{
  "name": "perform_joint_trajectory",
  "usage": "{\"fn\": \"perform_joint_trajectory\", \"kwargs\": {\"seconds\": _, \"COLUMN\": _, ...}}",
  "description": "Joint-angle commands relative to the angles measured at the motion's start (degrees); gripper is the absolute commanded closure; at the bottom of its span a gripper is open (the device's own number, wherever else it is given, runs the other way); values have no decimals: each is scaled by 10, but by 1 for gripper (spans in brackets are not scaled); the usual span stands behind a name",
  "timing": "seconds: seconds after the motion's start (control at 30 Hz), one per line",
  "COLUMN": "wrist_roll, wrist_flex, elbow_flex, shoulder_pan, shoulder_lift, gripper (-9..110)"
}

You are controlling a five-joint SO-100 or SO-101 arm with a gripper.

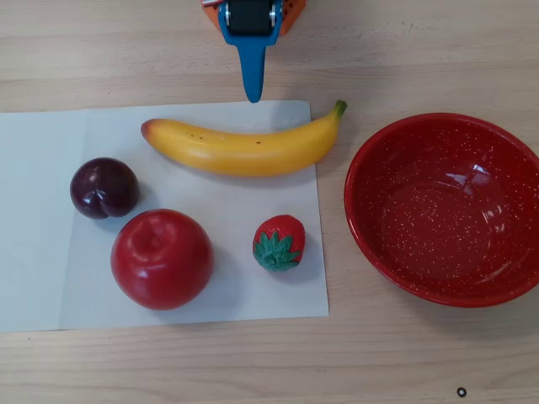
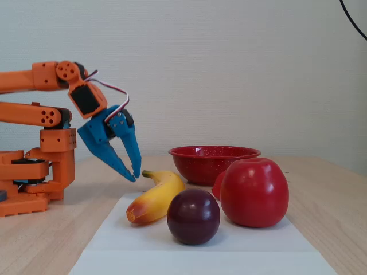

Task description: Grasp the banana and put it in the red bowl

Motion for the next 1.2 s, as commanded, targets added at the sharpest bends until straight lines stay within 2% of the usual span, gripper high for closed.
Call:
{"fn": "perform_joint_trajectory", "kwargs": {"seconds": 0.0, "wrist_roll": 14, "wrist_flex": 22, "elbow_flex": -83, "shoulder_pan": -31, "shoulder_lift": -40, "gripper": 101}}
{"fn": "perform_joint_trajectory", "kwargs": {"seconds": 0.43, "wrist_roll": 54, "wrist_flex": 150, "elbow_flex": -309, "shoulder_pan": -67, "shoulder_lift": -253, "gripper": 101}}
{"fn": "perform_joint_trajectory", "kwargs": {"seconds": 0.83, "wrist_roll": 49, "wrist_flex": 245, "elbow_flex": -537, "shoulder_pan": -63, "shoulder_lift": -472, "gripper": 98}}
{"fn": "perform_joint_trajectory", "kwargs": {"seconds": 1.1, "wrist_roll": 61, "wrist_flex": 275, "elbow_flex": -649, "shoulder_pan": -39, "shoulder_lift": -582, "gripper": 90}}
{"fn": "perform_joint_trajectory", "kwargs": {"seconds": 1.17, "wrist_roll": 70, "wrist_flex": 273, "elbow_flex": -656, "shoulder_pan": -36, "shoulder_lift": -599, "gripper": 82}}
